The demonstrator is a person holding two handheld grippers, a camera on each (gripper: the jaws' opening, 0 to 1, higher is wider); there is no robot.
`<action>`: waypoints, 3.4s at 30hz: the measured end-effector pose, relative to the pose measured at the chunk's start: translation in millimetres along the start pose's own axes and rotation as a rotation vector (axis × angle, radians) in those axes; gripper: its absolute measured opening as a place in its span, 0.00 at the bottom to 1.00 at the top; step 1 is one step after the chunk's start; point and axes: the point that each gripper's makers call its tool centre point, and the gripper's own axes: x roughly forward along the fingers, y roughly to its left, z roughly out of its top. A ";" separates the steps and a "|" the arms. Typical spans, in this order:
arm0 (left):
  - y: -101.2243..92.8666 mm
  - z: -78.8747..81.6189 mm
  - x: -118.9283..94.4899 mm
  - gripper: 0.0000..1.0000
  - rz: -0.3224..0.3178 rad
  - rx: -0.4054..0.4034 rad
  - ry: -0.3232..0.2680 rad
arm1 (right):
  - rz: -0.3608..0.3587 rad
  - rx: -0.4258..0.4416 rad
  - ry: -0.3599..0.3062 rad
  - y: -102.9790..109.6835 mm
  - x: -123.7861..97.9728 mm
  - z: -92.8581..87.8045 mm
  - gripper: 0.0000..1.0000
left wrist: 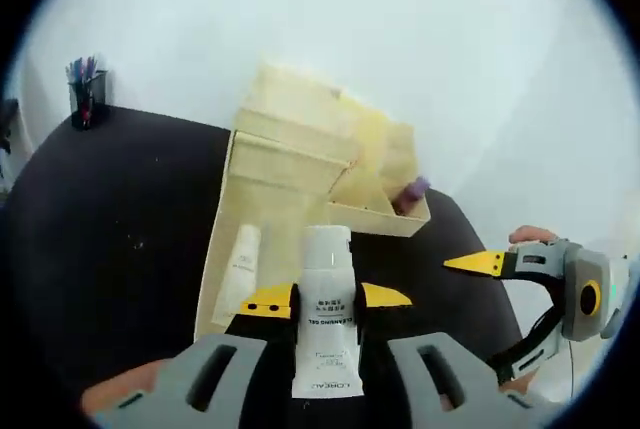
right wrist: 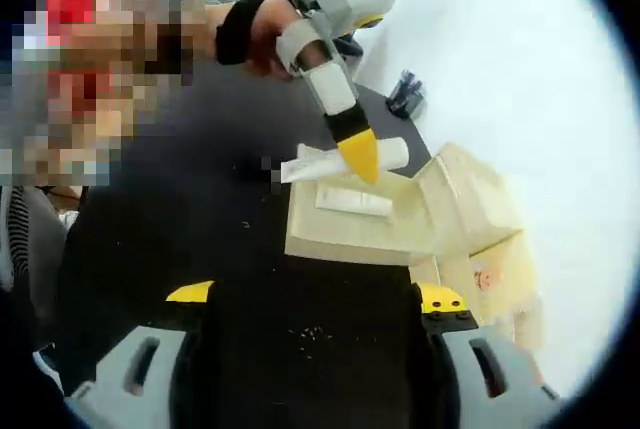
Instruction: Open the drawer, pick up the cosmetic bottles from the table one by one, place them into the drawer, release the gripper, close the drawer, and move the gripper away
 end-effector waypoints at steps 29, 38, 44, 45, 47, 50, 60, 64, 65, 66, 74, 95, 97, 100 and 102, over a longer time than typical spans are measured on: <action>32.4 -20.1 82.2 0.18 0.215 0.187 0.121 | -0.057 0.040 -0.015 -34.0 -3.0 -3.8 0.68; 41.0 -29.5 91.2 0.18 0.243 0.197 0.160 | -0.049 0.034 -0.006 -30.6 0.7 -5.1 0.68; 44.2 -34.4 93.9 0.19 0.239 0.181 0.167 | -0.042 0.032 -0.006 -31.8 1.7 -4.3 0.67; 43.1 -34.5 94.4 0.19 0.232 0.179 0.164 | -0.041 0.031 -0.005 -31.5 1.7 -4.3 0.67; 43.0 -34.9 95.2 0.19 0.231 0.176 0.161 | -0.042 0.031 -0.004 -31.2 2.0 -4.8 0.67; 42.8 -32.1 95.2 0.19 0.234 0.187 0.145 | -0.045 0.033 -0.004 -32.1 2.0 -5.4 0.67; 33.4 -3.3 76.8 0.20 0.207 0.174 0.040 | -0.054 0.033 -0.004 -30.0 1.9 -6.2 0.67; 25.4 10.0 61.2 0.21 0.134 0.120 -0.029 | -0.067 0.034 -0.016 -32.5 -1.7 -3.4 0.67; 22.7 12.9 53.4 0.23 0.112 0.103 -0.054 | -0.069 0.035 -0.017 -32.9 -2.3 -3.2 0.67; 22.0 14.5 47.7 0.23 0.101 0.099 -0.063 | -0.071 0.035 -0.018 -34.0 -2.8 -3.0 0.67; 20.3 27.8 3.0 0.30 0.056 0.120 -0.190 | -0.089 0.038 -0.007 -37.9 -1.4 -7.4 0.67; 43.9 9.0 -83.9 0.73 -0.114 0.247 -0.446 | -0.095 -0.003 0.046 -25.8 18.3 -8.7 0.67; 48.4 6.9 -86.9 0.77 -0.119 0.262 -0.446 | -0.089 -0.007 0.054 -22.1 22.9 -7.7 0.67; 49.5 4.5 -88.7 0.84 -0.152 0.279 -0.445 | -0.079 -0.010 0.058 -17.9 26.5 -7.0 0.68; 48.7 1.5 -87.7 0.91 -0.175 0.284 -0.438 | -0.069 -0.008 0.064 -15.2 29.0 -7.9 0.70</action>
